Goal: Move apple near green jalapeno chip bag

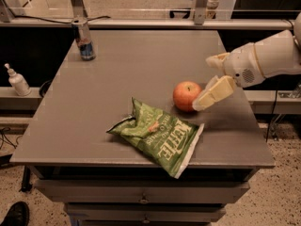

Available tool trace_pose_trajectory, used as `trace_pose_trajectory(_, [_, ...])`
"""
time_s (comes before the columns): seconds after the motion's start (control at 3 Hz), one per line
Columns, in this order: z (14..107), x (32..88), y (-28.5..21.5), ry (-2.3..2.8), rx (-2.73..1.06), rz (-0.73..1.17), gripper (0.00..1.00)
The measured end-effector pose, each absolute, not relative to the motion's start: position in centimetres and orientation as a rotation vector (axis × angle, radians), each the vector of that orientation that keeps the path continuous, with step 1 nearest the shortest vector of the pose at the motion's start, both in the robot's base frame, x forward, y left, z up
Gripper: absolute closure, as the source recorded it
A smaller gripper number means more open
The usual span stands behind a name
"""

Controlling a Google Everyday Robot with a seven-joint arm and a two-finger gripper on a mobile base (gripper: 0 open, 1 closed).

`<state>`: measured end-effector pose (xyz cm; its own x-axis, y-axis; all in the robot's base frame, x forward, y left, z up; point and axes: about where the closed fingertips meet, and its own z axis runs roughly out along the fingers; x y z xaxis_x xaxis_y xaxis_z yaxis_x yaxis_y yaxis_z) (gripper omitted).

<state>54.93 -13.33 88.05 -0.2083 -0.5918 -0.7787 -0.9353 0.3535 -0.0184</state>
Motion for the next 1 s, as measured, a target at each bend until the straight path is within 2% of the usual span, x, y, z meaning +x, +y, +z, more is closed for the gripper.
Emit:
trace_pose_trajectory(0.33, [90.7, 56.5, -15.6, 1.906, -1.317, 0.546, 0.0])
trace_pose_trajectory(0.67, [93.2, 60.8, -20.0, 1.887, -1.349, 0.579, 0.0])
trace_pose_trajectory(1.0, [93.5, 60.5, -21.4, 1.882, -1.387, 0.613, 0.0])
